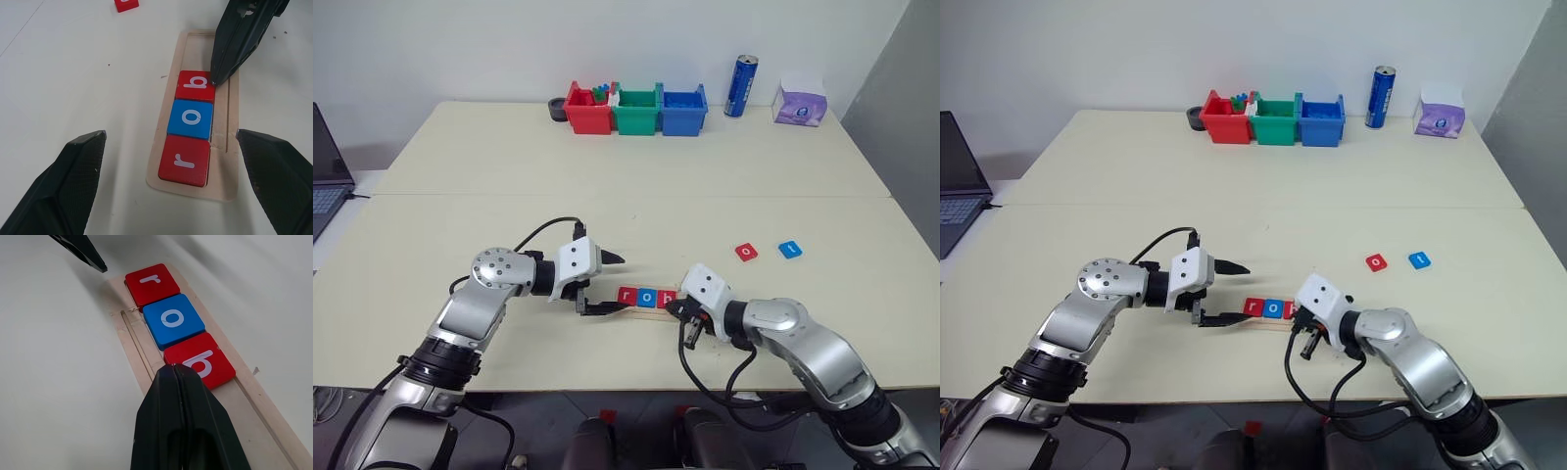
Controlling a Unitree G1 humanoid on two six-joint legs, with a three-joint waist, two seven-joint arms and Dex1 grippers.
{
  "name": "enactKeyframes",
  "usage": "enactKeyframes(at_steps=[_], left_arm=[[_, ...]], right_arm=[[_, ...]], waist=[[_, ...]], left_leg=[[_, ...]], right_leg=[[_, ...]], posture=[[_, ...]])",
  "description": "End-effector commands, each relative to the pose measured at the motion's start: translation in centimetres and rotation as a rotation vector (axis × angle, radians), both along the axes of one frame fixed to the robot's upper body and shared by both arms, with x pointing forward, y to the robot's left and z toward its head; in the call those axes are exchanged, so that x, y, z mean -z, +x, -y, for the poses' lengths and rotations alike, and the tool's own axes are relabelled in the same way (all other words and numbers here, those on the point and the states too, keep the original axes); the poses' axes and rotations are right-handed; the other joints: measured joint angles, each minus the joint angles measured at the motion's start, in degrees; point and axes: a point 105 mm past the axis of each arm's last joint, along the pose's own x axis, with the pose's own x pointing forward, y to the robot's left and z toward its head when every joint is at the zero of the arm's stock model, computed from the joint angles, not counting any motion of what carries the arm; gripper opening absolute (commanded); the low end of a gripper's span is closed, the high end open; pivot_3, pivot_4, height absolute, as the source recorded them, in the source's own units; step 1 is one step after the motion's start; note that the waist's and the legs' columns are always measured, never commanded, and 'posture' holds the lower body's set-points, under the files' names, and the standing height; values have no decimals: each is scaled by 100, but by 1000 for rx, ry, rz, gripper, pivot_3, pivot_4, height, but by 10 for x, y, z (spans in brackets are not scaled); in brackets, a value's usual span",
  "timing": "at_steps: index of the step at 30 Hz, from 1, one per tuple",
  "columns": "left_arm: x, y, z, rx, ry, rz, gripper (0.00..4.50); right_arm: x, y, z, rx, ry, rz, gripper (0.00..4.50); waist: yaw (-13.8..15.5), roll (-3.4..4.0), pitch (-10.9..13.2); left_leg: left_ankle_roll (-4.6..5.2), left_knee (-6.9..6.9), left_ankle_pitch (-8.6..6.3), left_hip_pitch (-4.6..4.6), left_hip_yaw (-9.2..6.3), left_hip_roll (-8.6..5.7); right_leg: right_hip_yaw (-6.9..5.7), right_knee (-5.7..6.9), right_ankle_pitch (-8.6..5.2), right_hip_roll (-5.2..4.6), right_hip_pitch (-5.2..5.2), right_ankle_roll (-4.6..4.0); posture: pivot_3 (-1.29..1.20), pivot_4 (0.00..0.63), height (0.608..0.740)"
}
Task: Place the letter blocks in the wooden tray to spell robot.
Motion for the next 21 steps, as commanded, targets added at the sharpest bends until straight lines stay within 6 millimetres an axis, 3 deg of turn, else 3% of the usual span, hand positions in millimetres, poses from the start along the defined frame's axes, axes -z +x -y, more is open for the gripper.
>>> enactKeyframes(at_steps=[1,5,12,15,17,21], left_arm=[[-12,1,-1,4,-20,47,4500],[-12,1,-1,2,-24,47,4500],[-22,2,6,-13,-90,33,4500],[-28,2,13,-16,-121,32,4500],[-34,2,19,-10,-148,35,4500],[-42,4,27,-20,-174,28,4500]], right_arm=[[-13,0,-6,-31,34,44,38],[-28,-3,-4,-53,80,47,38],[-58,10,37,69,127,110,38],[-60,23,68,220,125,144,625],[-58,30,87,313,111,170,1251],[-58,41,101,403,109,199,2737]], waist=[[0,0,0],[1,0,0],[5,-1,0],[9,-1,0],[15,-2,1],[8,-2,1]], left_leg=[[0,0,0,0,0,0],[0,0,0,0,0,0],[0,0,0,-1,0,0],[0,-1,0,-2,0,0],[0,-1,0,-3,0,0],[0,0,0,-2,5,-3]], right_leg=[[0,0,0,0,0,0],[0,0,0,0,0,0],[-2,-1,0,-1,0,0],[0,-1,0,-1,0,0],[0,-2,0,-1,0,0],[4,1,0,-3,0,0]], posture=[[0,150,740],[0,150,740],[0,150,740],[0,150,740],[0,150,740],[0,150,740]])
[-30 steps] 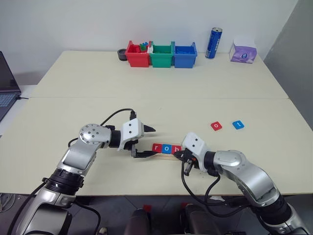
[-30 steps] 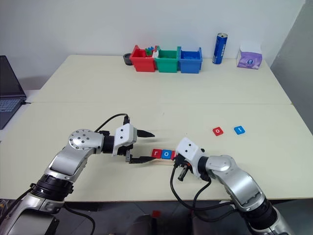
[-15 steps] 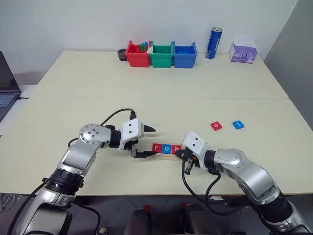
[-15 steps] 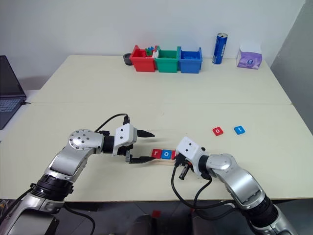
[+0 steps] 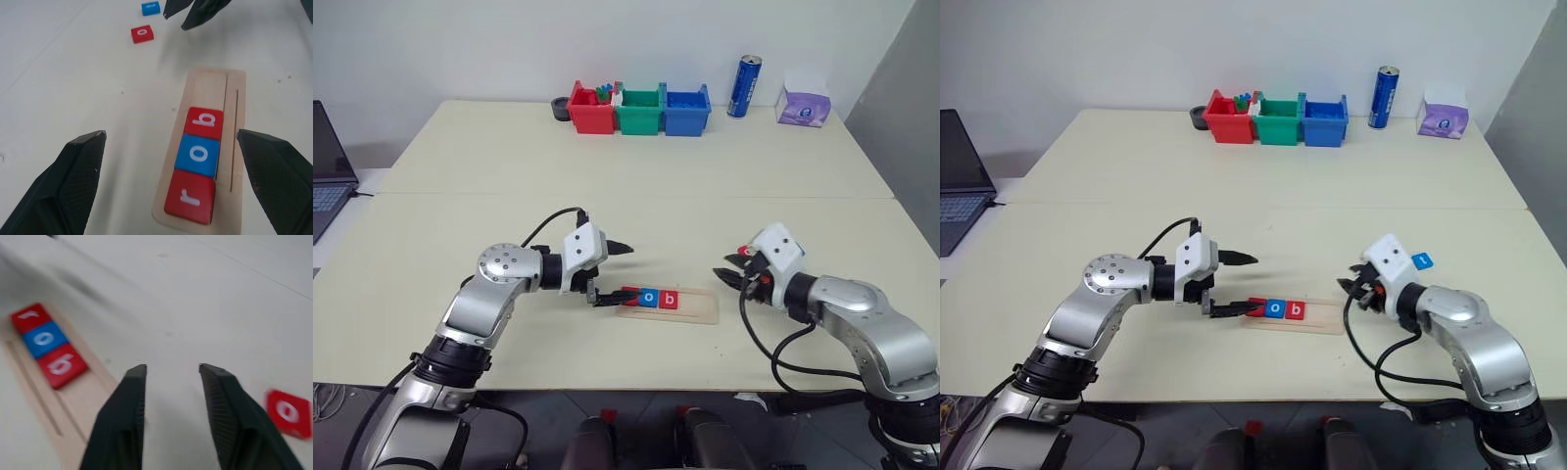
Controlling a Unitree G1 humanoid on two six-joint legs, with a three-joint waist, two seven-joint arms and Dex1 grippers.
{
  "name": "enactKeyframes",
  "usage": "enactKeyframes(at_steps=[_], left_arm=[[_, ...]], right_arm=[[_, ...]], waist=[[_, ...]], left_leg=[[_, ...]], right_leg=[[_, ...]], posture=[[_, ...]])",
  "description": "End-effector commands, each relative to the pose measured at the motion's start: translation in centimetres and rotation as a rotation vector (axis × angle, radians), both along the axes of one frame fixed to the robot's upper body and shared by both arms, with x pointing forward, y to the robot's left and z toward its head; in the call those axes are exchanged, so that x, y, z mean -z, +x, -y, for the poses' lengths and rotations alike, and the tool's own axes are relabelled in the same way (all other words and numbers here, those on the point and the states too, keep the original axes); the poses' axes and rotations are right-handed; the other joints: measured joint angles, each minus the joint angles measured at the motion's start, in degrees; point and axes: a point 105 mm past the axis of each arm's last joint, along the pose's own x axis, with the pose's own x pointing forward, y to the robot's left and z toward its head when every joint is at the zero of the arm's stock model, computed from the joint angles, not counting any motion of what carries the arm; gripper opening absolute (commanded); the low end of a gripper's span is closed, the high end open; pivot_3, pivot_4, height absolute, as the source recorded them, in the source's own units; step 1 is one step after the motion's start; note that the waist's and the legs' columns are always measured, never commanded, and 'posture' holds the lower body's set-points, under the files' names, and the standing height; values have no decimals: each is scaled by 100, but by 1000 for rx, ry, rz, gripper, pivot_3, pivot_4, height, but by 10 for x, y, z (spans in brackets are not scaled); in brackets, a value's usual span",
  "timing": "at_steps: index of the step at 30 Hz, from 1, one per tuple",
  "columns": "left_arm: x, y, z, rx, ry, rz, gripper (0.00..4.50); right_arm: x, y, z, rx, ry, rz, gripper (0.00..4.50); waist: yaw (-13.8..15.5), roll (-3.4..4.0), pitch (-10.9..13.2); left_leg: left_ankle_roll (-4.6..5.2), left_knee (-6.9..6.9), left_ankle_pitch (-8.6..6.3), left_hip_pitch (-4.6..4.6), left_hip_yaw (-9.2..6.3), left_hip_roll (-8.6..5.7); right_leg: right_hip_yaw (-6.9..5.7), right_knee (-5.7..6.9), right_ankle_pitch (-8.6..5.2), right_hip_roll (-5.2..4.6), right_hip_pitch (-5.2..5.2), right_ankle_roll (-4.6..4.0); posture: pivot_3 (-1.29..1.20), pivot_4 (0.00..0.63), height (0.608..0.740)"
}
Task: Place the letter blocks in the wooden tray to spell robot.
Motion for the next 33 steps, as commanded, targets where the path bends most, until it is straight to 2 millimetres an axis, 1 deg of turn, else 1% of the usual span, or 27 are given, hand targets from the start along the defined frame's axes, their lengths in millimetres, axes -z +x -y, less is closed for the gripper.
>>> enactKeyframes(at_steps=[1,5,9,13,16,19,25,28,29,30,33], left_arm=[[-20,3,7,0,-25,56,4500],[-20,7,9,-10,-7,59,4500],[-19,7,13,-3,9,63,4500],[-20,8,17,-4,16,46,4500],[-24,10,22,-6,12,41,4500],[-29,9,28,1,-9,28,4500],[-35,9,43,31,-32,26,4500],[-35,8,46,41,-35,26,4500],[-34,8,46,43,-34,28,4500],[-34,8,46,44,-32,28,4500],[-34,9,45,44,-29,28,4500]], right_arm=[[-13,11,11,75,-4,82,3071],[-8,29,22,178,-21,88,4482],[3,47,31,265,0,43,4482],[12,56,35,291,25,5,4482],[17,63,43,334,31,-6,4482],[21,65,45,349,50,-26,4482],[29,61,46,346,53,-72,4482],[32,60,46,351,54,-80,3880],[33,60,46,354,54,-84,3577],[34,59,46,356,53,-86,3157],[36,58,46,366,51,-83,2095]], waist=[[-14,0,0],[-39,1,0],[-19,1,0],[-11,1,0],[-10,1,0],[-10,1,0],[-10,1,0],[-11,1,0],[-11,1,0],[-10,1,0],[-10,1,0]], left_leg=[[0,0,0,1,-1,1],[0,-3,0,6,-1,3],[0,-3,0,4,-1,2],[0,-3,0,0,1,2],[0,-2,0,-1,2,1],[0,-2,0,-1,2,1],[0,-3,0,0,1,1],[0,-2,0,1,3,1],[-1,-2,0,1,2,1],[-1,-2,0,1,1,1],[-1,-2,1,1,1,1]], right_leg=[[-1,1,0,1,0,0],[5,1,0,8,0,-1],[3,0,0,6,0,-1],[2,-4,0,4,0,-1],[2,-3,1,2,-1,-1],[2,-3,1,2,-1,-1],[2,-2,1,2,-1,-1],[4,-2,1,2,0,-1],[3,-2,1,2,0,-1],[3,-2,1,2,0,-1],[2,-1,1,1,0,-1]], posture=[[0,150,740],[0,150,740],[0,150,740],[0,150,740],[0,150,740],[0,150,740],[0,150,740],[0,150,740],[0,150,740],[0,150,740],[0,150,740]])
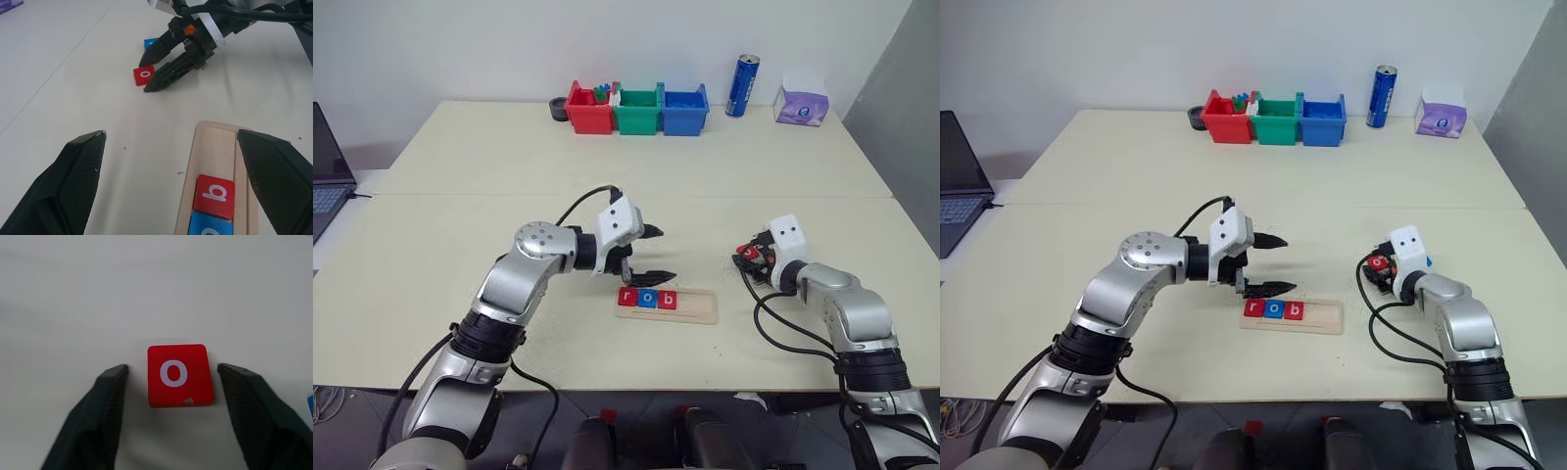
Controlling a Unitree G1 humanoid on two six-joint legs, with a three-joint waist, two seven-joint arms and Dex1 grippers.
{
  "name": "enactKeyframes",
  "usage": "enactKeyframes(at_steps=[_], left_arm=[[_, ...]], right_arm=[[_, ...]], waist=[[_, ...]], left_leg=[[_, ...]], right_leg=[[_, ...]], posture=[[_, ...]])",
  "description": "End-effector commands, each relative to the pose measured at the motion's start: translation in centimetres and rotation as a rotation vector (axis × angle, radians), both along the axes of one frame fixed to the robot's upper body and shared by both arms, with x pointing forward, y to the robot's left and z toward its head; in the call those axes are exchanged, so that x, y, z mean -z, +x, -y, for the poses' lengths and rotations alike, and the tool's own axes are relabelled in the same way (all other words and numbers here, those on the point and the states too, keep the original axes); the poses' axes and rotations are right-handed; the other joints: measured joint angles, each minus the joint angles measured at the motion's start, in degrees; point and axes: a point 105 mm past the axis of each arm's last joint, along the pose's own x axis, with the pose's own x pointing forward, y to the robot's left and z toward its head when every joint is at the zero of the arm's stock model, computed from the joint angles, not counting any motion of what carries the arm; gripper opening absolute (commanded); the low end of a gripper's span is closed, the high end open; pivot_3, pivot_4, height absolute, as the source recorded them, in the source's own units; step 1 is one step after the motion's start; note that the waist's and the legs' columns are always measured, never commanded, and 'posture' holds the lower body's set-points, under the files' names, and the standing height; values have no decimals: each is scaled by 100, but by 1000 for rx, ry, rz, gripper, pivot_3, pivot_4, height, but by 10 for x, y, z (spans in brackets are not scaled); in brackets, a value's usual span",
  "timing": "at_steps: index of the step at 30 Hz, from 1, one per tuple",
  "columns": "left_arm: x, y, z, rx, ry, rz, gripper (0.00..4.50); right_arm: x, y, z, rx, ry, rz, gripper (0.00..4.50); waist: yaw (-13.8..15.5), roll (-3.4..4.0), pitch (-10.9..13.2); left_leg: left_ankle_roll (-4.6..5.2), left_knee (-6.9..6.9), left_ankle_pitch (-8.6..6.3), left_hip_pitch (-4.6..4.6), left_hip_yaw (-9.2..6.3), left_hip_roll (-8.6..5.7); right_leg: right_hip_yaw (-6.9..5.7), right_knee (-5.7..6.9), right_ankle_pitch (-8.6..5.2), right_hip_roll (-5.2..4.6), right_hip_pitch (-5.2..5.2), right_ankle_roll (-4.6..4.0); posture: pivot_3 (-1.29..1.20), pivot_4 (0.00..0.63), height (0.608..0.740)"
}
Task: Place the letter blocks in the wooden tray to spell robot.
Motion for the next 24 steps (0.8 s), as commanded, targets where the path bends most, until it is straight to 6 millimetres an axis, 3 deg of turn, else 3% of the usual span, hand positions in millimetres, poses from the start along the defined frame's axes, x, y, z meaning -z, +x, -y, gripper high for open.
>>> enactKeyframes(at_steps=[1,2,6,9,12,15,24], left_arm=[[-14,-1,3,28,-7,58,4500],[-13,-1,2,28,-4,58,4500],[-7,-5,-1,50,22,54,4500],[-4,-12,4,98,27,49,4500],[-4,-18,9,145,11,45,4500],[-4,-22,13,180,-6,38,4500],[-4,-22,18,220,7,49,4500]], right_arm=[[-5,-2,7,48,1,25,1696],[-9,-3,7,60,-4,43,1460],[-33,-17,5,87,-29,139,1454],[-40,-53,-13,75,-27,189,1454],[-29,-82,-28,113,17,162,1454],[-13,-100,-30,228,59,109,1454],[4,-104,-24,438,146,71,1454]], waist=[[1,0,0],[2,0,0],[14,1,1],[22,2,0],[15,2,0],[7,2,0],[-5,3,-1]], left_leg=[[0,0,0,0,0,0],[0,0,0,0,0,0],[0,-1,0,-4,-2,0],[-1,-4,0,-8,-4,1],[-1,-7,0,-10,-8,4],[-2,-3,1,-5,-3,2],[-4,-1,2,0,-2,2]], right_leg=[[0,0,0,0,0,0],[0,0,0,0,0,0],[-3,-2,0,-1,0,0],[-3,-3,-1,-1,-4,1],[-6,-4,-4,1,-5,1],[-2,2,-4,0,-4,2],[1,4,-20,3,-4,30]], posture=[[0,150,740],[0,150,740],[0,150,740],[0,150,740],[0,150,740],[0,150,740],[0,150,740]])
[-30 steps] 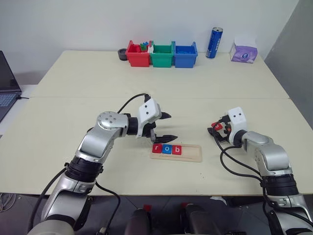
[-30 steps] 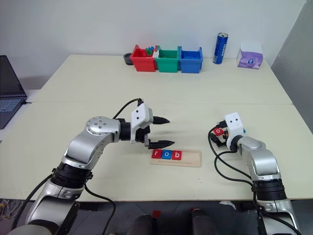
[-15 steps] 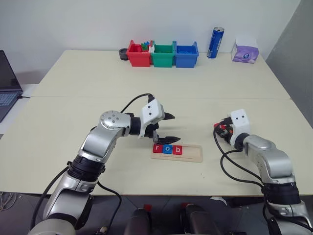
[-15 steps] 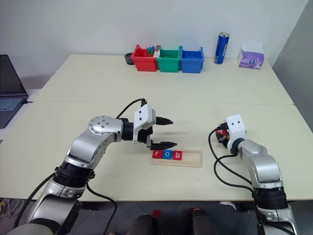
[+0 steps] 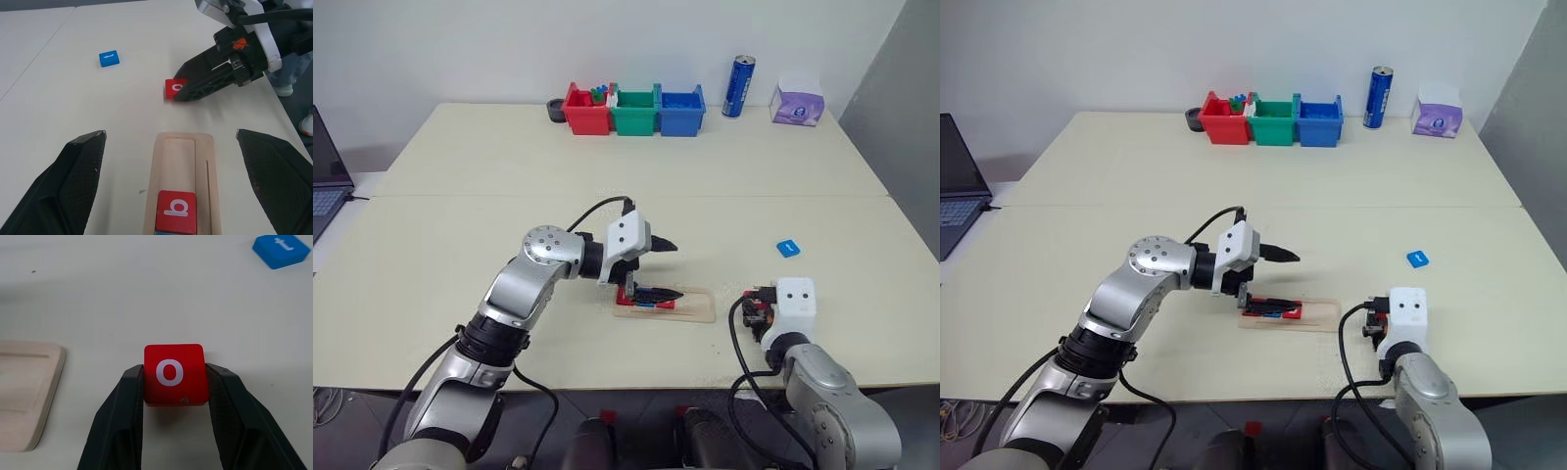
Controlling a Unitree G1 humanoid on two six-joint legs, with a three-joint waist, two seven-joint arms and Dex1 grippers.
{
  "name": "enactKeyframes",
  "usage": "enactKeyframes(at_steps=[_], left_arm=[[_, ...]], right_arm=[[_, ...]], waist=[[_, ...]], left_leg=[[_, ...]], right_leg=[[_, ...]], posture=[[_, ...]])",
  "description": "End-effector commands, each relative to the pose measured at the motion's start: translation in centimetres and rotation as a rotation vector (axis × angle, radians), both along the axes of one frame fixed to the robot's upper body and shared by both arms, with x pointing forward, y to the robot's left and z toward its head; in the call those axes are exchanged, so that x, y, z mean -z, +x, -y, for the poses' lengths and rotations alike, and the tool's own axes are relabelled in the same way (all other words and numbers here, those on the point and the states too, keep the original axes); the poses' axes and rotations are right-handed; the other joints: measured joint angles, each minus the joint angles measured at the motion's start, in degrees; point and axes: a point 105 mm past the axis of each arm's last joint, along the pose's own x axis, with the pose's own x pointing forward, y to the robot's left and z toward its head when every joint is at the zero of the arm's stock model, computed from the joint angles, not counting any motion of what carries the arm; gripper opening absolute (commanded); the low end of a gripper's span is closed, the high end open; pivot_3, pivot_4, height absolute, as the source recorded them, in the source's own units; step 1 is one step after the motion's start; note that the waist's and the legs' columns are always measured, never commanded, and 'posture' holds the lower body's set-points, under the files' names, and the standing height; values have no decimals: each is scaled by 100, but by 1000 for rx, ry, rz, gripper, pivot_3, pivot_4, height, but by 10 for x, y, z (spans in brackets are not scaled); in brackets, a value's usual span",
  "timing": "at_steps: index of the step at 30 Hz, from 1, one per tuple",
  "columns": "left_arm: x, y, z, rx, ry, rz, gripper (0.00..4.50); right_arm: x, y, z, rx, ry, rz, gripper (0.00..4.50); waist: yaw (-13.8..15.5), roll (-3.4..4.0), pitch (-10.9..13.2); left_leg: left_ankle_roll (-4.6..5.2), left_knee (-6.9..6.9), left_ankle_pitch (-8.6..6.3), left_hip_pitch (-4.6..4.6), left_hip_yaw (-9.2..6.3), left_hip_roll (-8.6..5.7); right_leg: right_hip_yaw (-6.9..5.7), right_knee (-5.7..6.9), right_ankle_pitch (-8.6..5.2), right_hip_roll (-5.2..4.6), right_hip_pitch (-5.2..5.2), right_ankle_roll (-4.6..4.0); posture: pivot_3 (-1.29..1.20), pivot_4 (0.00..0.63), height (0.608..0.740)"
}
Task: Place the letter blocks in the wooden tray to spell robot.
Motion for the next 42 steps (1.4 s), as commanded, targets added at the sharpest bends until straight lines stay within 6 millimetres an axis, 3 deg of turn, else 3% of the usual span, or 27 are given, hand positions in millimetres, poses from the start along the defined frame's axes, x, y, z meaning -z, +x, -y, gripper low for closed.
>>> enactKeyframes(at_steps=[1,7,11,15,16,25,30,36,42], left_arm=[[-10,-2,5,36,-7,50,4500],[-10,-1,3,27,-2,56,4500],[-9,0,2,18,-4,60,4500],[-9,0,3,9,-14,60,4500],[-9,1,3,7,-16,62,4500],[-10,2,2,-1,-21,67,4500],[-10,3,2,-7,-23,69,4500],[-11,4,5,-19,-33,71,4500],[-12,-1,12,0,-53,64,4500]], right_arm=[[-5,2,2,42,42,34,1454],[10,3,4,105,116,-4,1454],[14,0,0,111,152,-17,2891],[5,4,0,109,147,27,4369],[2,5,2,117,148,43,4444],[-36,14,8,179,136,201,4444],[-66,28,0,7,45,320,4444],[-76,33,7,-211,-23,291,4444],[-58,5,15,-541,-148,128,4444]], waist=[[0,0,0],[0,-1,0],[0,-1,-1],[6,-1,-1],[6,-1,-1],[-1,-1,0],[-5,0,0],[11,-1,0],[16,-1,0]], left_leg=[[0,0,0,0,0,0],[1,-2,-1,-1,0,0],[1,-2,-1,-1,0,0],[1,-2,-1,-2,-1,-1],[1,-2,-1,-2,-1,-1],[1,-3,-1,-2,-1,0],[1,-4,-1,-2,0,-1],[2,-4,-1,-7,-5,-3],[5,-6,-3,-11,-2,-5]], right_leg=[[0,-1,0,0,0,0],[1,-4,0,0,0,-2],[0,-4,0,-1,0,-2],[-1,-4,0,-1,1,-2],[0,-4,0,-1,1,-2],[0,-3,0,0,-1,-2],[1,-5,0,1,-1,-2],[-5,-11,15,0,0,-29],[-4,-29,16,-1,3,-29]], posture=[[0,150,740],[0,150,740],[0,150,740],[0,150,740],[0,150,740],[0,150,740],[0,150,740],[0,150,740],[0,150,740]])
